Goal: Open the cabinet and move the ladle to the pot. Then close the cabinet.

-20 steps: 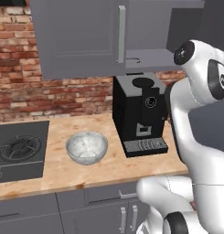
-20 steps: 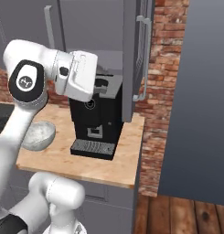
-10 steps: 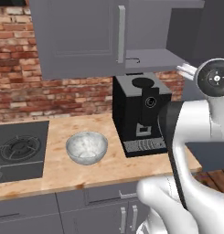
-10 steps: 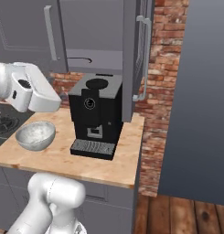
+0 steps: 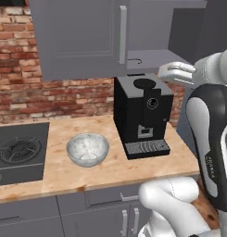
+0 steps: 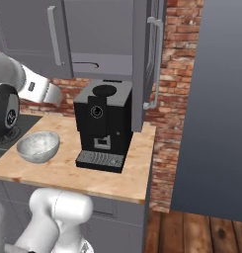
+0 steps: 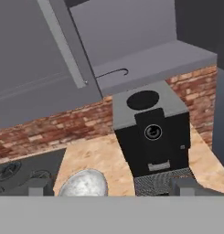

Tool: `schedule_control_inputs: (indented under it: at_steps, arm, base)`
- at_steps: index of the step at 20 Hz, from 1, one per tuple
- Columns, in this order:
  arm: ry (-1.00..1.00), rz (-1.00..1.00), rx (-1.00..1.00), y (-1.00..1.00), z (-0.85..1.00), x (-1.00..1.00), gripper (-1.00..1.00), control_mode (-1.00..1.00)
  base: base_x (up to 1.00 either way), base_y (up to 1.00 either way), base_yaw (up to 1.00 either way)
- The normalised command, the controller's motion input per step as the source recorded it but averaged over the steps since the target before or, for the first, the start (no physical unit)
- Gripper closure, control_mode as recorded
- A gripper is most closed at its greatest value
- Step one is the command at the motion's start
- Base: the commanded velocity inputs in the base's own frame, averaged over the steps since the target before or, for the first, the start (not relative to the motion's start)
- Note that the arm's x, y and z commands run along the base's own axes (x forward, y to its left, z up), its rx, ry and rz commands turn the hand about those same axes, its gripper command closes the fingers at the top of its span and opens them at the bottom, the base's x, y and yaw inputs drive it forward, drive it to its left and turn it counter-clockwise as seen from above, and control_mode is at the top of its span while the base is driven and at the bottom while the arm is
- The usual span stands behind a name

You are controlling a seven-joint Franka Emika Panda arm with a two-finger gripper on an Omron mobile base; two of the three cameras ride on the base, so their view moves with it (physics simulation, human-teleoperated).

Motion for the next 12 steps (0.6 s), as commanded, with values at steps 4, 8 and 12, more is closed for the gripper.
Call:
schedule_control_inputs:
  at_steps: [4,8,12]
  arm:
    - [0.14,0.4,0.11,0.68,0.25,0.55,-1.0,-1.0]
    - [0.11,0.2,0.06,0.61,0.06,0.38,-1.0,-1.0]
    - [0.02,0.07,0.0,0.4,0.01,0.23,-1.0,-1.0]
  base:
    - [0.0,0.0,0.0]
    - [0.0,0.0,0.0]
    - [0.0,0.0,0.0]
